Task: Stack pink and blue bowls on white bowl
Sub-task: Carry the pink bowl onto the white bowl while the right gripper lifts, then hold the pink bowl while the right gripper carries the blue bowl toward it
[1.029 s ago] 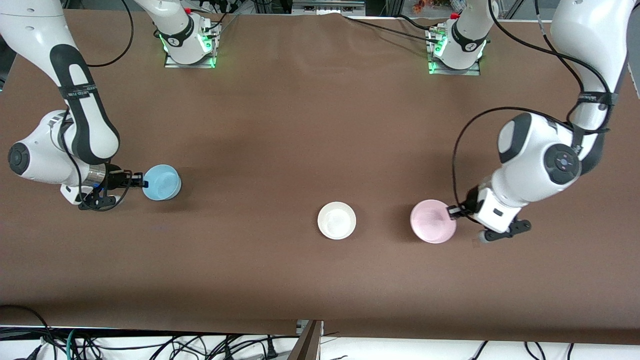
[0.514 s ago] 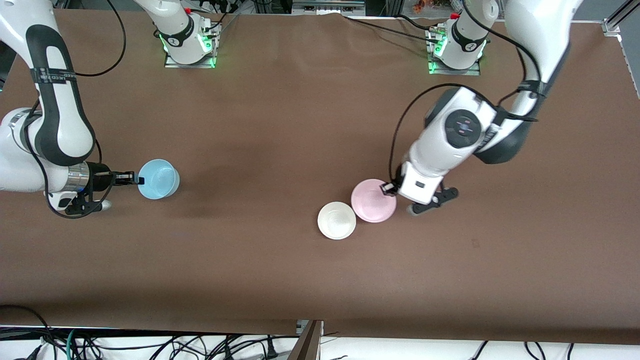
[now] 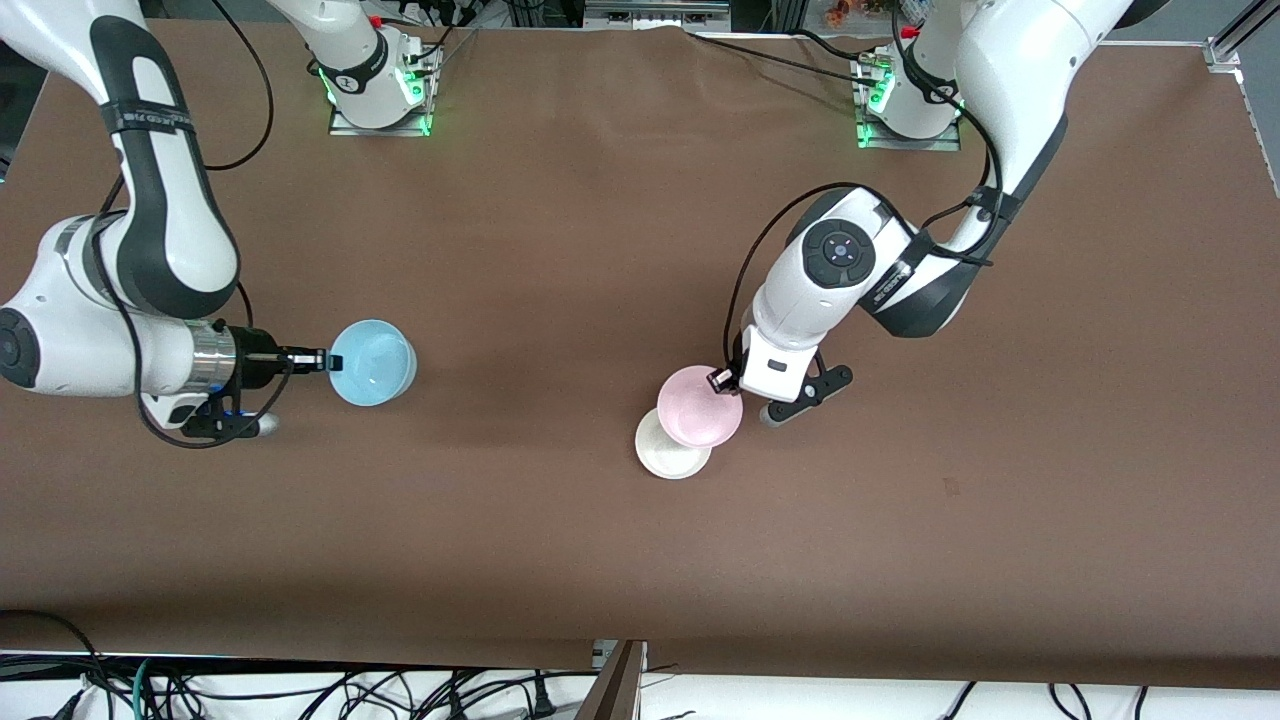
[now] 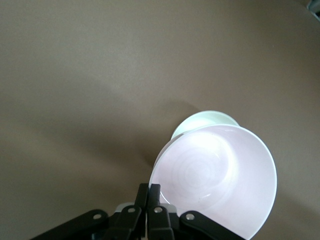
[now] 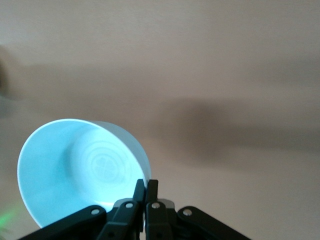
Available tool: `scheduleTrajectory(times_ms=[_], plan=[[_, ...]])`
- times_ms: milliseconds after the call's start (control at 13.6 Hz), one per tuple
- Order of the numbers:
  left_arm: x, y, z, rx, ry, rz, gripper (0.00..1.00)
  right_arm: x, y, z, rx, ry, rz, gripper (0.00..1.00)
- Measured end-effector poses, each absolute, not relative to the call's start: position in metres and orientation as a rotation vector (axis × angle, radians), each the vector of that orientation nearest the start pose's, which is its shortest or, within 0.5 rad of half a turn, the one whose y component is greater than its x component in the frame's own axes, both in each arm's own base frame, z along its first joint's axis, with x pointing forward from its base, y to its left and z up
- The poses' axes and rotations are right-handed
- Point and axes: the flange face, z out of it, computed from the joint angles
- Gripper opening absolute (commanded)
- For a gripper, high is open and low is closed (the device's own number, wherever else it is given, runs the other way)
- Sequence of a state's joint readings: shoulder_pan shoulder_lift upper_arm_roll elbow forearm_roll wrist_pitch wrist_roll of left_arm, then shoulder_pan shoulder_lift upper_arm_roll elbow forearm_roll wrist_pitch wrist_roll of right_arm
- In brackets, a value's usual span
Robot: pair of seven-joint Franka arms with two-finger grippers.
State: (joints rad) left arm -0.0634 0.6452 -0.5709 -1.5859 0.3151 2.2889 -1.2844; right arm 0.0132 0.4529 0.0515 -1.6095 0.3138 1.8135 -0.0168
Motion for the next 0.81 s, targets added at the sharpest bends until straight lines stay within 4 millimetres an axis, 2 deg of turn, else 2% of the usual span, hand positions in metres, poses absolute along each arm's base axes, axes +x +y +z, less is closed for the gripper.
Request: scheduleTrajectory(times_ms=[367, 661, 808], plan=[[0.613, -0.387, 0.296, -3.135, -1.045, -0.134, 0.0, 0.644, 0.137, 0.362, -2.833, 0.226, 0.397, 0.0], [0.62, -0.387, 0.285, -3.146, -1.1, -0.149, 0.0, 0.64, 0.218, 0.363, -2.848, 0.351, 0.342, 0.0], [0.626, -0.384, 0.281, -3.142, -1.119, -0.151, 0.0, 0.639, 0.238, 0.361, -2.848, 0.378, 0.335, 0.0]])
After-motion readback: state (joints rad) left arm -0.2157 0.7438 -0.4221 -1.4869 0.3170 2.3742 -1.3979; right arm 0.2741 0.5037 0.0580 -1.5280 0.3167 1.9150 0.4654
